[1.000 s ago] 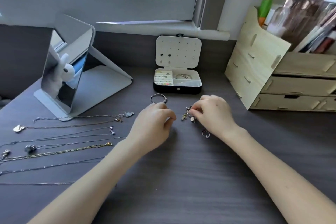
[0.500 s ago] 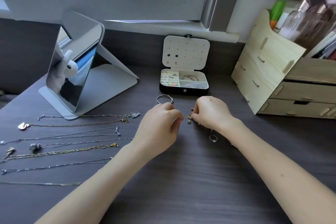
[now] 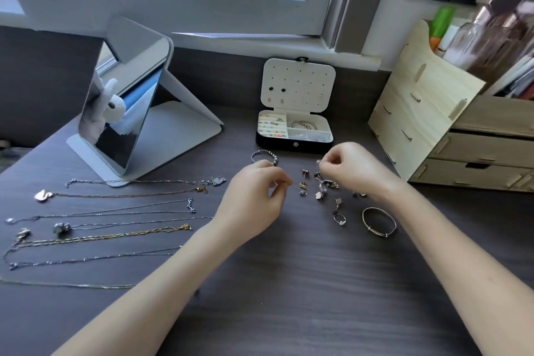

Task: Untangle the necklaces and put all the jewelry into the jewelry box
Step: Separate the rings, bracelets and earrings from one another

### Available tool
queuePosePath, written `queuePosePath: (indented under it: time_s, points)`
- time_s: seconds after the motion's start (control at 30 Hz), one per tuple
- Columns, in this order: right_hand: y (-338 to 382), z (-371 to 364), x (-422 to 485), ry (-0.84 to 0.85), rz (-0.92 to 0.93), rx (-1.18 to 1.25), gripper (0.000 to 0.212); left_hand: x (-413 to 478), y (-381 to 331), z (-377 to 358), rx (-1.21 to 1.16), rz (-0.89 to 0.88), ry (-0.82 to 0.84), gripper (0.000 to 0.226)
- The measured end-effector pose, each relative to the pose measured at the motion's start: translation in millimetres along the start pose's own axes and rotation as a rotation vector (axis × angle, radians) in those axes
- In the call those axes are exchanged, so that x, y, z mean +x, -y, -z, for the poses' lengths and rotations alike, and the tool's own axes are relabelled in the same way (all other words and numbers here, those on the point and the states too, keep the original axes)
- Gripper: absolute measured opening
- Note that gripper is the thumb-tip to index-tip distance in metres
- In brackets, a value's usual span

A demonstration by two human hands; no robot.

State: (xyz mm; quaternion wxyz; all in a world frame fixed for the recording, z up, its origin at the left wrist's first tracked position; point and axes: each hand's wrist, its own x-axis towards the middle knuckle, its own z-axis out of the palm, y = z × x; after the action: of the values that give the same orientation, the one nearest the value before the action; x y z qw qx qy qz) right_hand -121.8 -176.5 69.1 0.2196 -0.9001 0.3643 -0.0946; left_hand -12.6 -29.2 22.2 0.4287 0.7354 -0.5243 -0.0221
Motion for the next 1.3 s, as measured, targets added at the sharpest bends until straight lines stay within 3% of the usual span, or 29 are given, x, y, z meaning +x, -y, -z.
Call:
queuePosePath:
  time_s: [0.17,0.43,0.57,0.73,0.97,1.17,1.3]
  points:
    - [1,27,-3,0.026,-0.01,0.216,0.028,3,-3,3,-0.182,0.121,0.008,0.016]
    - [17,48,-26,0.016,0.065,0.315,0.017,4,-12,7,-0.476,0.256,0.075,0.011]
    - [23,54,-46,0.044,0.126,0.368,0.015,0,-23,10,-0.73,0.304,0.258,0.014]
    - [24,50,-67,0.136,0.175,0.467,0.018,-12,-36,14,-0.947,0.322,0.551,0.034]
    - [10,30,-87,0.251,0.137,0.658,0.012,-33,-39,21,-0.84,0.281,0.695,0.009]
    - [-12,-4,-95,0.249,0.033,0.582,0.011,-43,-36,25,-0.569,0.383,0.603,0.025]
    - [-16,-23,-99,0.204,0.071,0.434,0.006,-43,-32,19,-0.334,0.384,0.526,0.022]
